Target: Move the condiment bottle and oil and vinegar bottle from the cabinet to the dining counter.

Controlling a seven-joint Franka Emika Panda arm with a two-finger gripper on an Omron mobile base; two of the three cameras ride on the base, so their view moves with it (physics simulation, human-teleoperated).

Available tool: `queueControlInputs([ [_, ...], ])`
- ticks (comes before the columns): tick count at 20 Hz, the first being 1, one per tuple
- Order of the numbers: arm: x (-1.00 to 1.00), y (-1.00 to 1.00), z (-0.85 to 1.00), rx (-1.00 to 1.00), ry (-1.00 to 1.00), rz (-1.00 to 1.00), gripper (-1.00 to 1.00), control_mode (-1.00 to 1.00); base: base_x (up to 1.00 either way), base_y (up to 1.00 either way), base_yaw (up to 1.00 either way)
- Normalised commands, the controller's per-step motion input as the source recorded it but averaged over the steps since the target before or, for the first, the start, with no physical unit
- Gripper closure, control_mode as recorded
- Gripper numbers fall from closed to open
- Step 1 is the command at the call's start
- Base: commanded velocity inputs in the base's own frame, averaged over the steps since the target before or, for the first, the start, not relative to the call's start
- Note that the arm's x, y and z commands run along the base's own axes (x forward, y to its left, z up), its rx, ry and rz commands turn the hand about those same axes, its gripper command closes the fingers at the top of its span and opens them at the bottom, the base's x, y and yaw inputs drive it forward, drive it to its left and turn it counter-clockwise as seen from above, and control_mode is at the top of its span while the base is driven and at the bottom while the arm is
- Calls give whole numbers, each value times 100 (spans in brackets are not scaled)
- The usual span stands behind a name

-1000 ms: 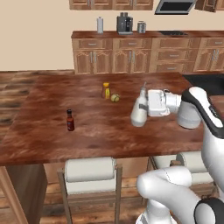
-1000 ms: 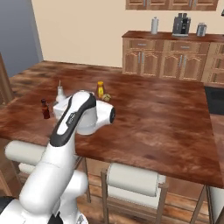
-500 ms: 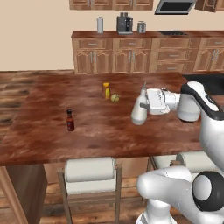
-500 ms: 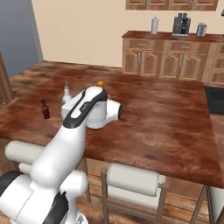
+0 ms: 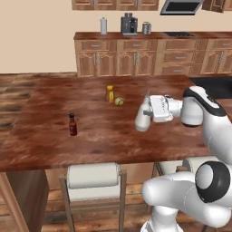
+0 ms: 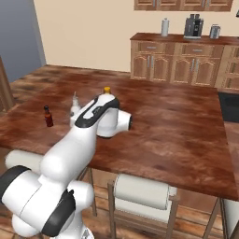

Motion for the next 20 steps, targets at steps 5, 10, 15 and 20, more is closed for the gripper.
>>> queueControlInputs([
  [5, 3, 2, -22, 0, -8, 0, 100, -100, 0, 0, 0],
  [10, 3, 5, -13, 0, -7, -4, 100, -100, 0, 0, 0],
  [15, 18, 14, -14, -3, -1, -5, 100, -100, 0, 0, 0],
  [20, 37, 15, -10, -4, 2, -3, 100, -100, 0, 0, 0],
])
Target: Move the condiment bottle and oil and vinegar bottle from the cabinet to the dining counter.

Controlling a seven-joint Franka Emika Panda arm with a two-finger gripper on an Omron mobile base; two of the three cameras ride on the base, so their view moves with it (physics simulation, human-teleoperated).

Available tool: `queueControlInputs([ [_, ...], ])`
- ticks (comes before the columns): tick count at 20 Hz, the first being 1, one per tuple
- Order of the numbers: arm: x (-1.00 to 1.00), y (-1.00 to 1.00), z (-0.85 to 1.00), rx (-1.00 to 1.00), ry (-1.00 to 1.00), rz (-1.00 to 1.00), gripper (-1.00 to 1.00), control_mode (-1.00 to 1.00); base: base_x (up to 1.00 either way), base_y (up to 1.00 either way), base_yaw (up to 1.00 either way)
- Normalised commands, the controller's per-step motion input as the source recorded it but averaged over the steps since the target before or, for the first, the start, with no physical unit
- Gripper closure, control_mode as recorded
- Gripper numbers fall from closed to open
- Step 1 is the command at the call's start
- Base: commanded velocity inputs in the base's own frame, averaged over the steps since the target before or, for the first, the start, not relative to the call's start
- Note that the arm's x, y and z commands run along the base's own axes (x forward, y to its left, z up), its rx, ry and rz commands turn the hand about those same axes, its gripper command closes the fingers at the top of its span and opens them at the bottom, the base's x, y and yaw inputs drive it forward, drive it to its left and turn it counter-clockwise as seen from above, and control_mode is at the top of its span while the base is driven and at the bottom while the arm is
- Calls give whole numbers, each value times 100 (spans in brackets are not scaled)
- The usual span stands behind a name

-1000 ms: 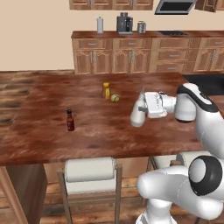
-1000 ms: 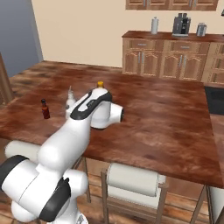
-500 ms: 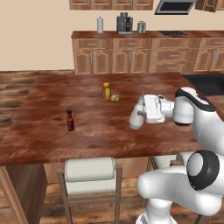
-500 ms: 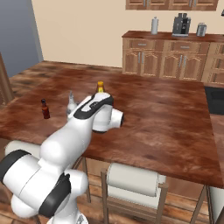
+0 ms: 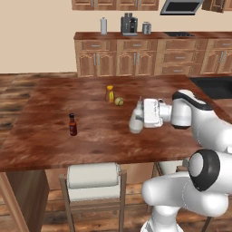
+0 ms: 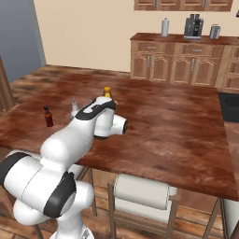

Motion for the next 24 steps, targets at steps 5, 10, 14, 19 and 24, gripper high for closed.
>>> queueControlInputs([
  [5, 43, 12, -18, -1, 1, -1, 100, -100, 0, 0, 0],
  [10, 47, 5, -24, 0, 3, 0, 100, -100, 0, 0, 0],
  [14, 46, 2, -31, 0, 4, 0, 100, -100, 0, 0, 0],
  [19, 46, 2, -32, 0, 6, 0, 100, -100, 0, 0, 0],
  [24, 40, 0, -36, 0, 2, 0, 100, -100, 0, 0, 0],
])
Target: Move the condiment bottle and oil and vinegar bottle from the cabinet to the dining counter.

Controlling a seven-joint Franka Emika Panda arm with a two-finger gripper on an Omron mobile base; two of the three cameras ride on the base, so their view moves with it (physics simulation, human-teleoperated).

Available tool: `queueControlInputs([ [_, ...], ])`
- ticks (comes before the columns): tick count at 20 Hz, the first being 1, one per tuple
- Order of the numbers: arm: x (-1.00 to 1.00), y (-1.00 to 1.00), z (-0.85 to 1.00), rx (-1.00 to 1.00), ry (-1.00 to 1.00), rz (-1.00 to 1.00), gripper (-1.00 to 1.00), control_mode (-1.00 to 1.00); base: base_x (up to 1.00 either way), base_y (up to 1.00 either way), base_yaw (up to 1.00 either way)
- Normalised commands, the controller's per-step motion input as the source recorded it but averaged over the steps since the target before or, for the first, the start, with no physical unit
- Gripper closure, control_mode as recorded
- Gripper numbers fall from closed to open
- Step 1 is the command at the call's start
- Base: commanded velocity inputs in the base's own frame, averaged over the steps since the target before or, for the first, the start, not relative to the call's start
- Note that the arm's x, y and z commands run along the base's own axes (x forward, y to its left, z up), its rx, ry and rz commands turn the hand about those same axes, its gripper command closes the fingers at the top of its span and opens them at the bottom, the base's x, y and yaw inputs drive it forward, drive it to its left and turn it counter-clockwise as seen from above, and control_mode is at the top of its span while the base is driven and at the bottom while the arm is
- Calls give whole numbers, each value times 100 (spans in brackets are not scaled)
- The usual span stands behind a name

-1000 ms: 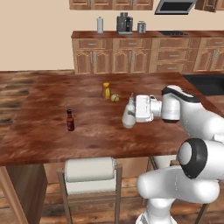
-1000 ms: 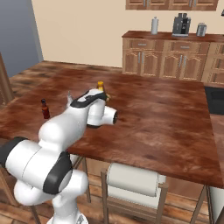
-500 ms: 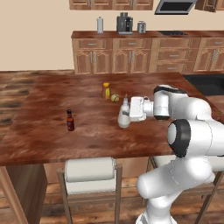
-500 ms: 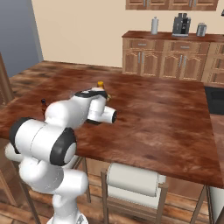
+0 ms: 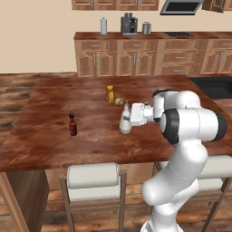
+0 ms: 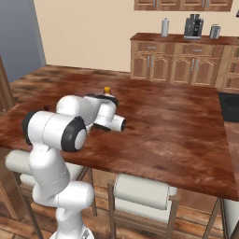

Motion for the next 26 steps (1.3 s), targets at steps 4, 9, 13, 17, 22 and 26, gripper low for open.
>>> queueControlInputs([
  [4, 34, 0, -37, 0, 0, 0, 100, -100, 0, 0, 0],
  [9, 25, 0, -38, 0, 0, 0, 100, -100, 0, 0, 0],
  [13, 20, 0, -32, 0, 0, 0, 100, -100, 0, 0, 0],
  [17, 11, 0, -25, 0, 0, 0, 100, -100, 0, 0, 0],
  [22, 11, 0, -25, 0, 0, 0, 100, -100, 0, 0, 0],
  [26, 12, 0, -25, 0, 0, 0, 100, -100, 0, 0, 0],
])
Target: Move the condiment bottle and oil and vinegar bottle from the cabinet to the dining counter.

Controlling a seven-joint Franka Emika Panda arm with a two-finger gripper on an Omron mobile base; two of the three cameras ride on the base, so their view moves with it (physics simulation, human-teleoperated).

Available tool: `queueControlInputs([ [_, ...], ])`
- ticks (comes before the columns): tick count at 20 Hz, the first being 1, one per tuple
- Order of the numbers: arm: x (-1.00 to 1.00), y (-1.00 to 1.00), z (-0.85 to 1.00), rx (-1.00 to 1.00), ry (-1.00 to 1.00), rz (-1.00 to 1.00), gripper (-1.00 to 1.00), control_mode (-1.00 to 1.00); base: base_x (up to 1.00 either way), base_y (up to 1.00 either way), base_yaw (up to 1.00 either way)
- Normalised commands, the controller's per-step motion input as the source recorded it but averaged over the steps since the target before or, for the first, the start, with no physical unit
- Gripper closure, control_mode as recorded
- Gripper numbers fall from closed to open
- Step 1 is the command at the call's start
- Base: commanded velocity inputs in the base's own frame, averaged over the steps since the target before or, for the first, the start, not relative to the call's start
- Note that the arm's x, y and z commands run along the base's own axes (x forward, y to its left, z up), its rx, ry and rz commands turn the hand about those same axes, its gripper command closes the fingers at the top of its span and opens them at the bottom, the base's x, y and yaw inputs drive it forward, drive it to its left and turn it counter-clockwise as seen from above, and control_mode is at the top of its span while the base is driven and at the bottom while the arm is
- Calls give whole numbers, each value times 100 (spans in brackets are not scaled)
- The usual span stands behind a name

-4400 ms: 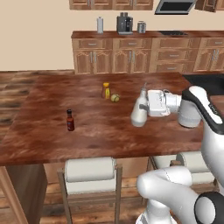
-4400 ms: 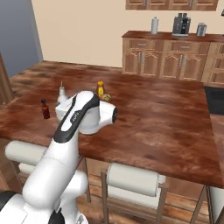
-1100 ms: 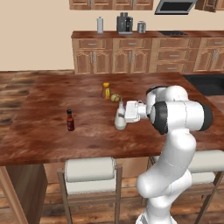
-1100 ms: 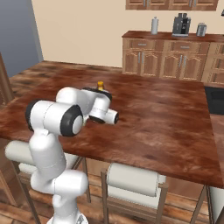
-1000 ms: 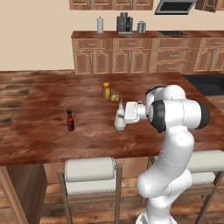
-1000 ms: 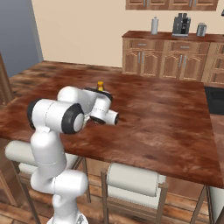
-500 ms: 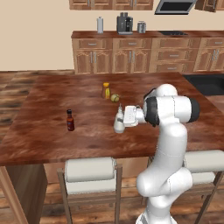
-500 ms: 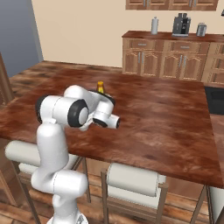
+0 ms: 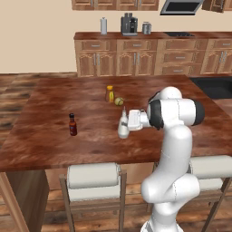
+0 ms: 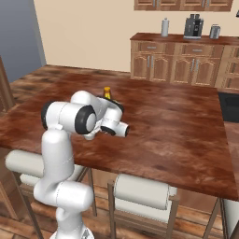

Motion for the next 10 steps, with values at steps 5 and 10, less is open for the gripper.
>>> queueControlInputs([
  [5, 9, 1, -29, 0, -2, 1, 100, -100, 0, 0, 0],
  [10, -2, 13, -34, 0, -7, 2, -100, -100, 0, 0, 0],
])
